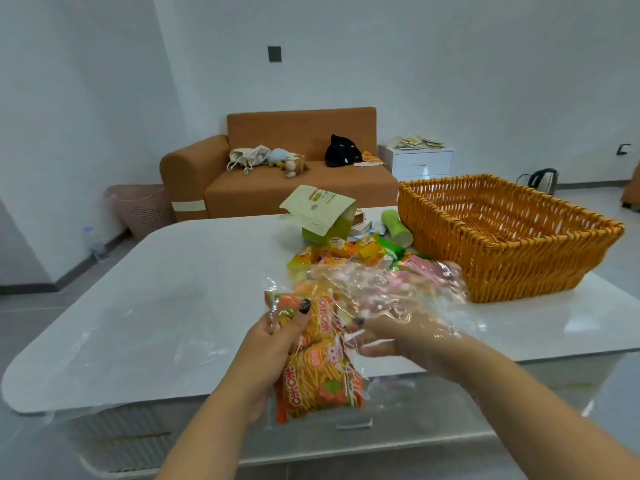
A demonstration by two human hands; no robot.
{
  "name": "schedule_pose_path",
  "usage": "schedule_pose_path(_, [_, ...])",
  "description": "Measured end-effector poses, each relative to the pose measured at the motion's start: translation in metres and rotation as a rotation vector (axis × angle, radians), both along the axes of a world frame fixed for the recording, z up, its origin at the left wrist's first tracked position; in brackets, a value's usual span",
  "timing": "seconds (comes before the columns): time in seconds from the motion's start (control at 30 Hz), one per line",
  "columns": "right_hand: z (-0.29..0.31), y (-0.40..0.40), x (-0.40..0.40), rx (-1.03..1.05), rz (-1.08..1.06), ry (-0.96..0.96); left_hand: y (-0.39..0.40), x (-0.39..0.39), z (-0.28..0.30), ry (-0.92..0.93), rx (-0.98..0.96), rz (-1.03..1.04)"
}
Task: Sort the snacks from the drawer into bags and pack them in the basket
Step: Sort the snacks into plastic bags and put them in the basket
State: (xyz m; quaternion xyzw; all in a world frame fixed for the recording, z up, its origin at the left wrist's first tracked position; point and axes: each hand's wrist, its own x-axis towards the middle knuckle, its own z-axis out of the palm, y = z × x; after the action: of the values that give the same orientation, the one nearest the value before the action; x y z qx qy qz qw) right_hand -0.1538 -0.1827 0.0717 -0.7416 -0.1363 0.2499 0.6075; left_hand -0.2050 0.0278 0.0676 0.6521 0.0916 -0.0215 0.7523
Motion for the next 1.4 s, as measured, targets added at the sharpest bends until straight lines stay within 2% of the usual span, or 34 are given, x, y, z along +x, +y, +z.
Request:
schedule_pose_path(0.07, [0.006, -0.001, 0.014, 0.238, -0.172, -0.017, 0.010, 0.005, -0.002, 0.009, -0.038, 0.147])
schedule_pose_path(0.13, [0.010, -0.002, 0.032, 0.299, -0.352, 0.000, 0.020, 0.009, -0.007, 0.035, -0.066, 0.299])
schedule_pose_path(0.23, [0.005, 0.006, 0.060, 0.175, -0.478, -0.022, 0.029, 0.012, -0.018, 0.084, -0.125, 0.463])
schedule_pose_path(0.37, [-0.005, 0.031, 0.099, -0.071, -0.582, -0.215, 0.040, 0.015, -0.020, 0.084, -0.194, 0.593])
schedule_pose_path(0.47, [0.002, 0.060, 0.135, -0.204, -0.559, -0.423, 0.053, 0.019, -0.016, 0.095, -0.334, 0.635])
schedule_pose_path(0.57, [0.006, 0.085, 0.175, -0.311, -0.492, -0.525, 0.059, 0.024, -0.012, 0.084, -0.442, 0.647])
schedule_pose_path(0.73, [-0.012, 0.110, 0.215, -1.014, -0.105, -0.533, 0.066, 0.032, -0.012, 0.101, -0.427, 0.675])
schedule_pose_path(0.77, [-0.019, 0.111, 0.219, -1.103, -0.073, -0.537, 0.067, 0.032, -0.012, 0.112, -0.417, 0.682])
schedule_pose_path(0.97, [-0.039, 0.110, 0.229, -1.270, -0.085, -0.496, 0.078, 0.039, -0.016, 0.148, -0.400, 0.697])
schedule_pose_path(1.07, [-0.044, 0.114, 0.229, -1.365, -0.099, -0.542, 0.084, 0.039, -0.018, 0.161, -0.378, 0.710])
schedule_pose_path(1.1, [-0.044, 0.115, 0.230, -1.349, -0.131, -0.559, 0.086, 0.039, -0.017, 0.162, -0.377, 0.713])
schedule_pose_path(1.17, [-0.045, 0.115, 0.231, -1.169, -0.249, -0.565, 0.091, 0.038, -0.016, 0.151, -0.388, 0.712])
schedule_pose_path(1.3, [-0.020, 0.108, 0.207, -0.500, -0.495, -0.493, 0.094, 0.037, -0.016, 0.144, -0.411, 0.686])
schedule_pose_path(1.4, [0.000, 0.092, 0.162, -0.164, -0.487, -0.328, 0.092, 0.037, -0.017, 0.158, -0.439, 0.561])
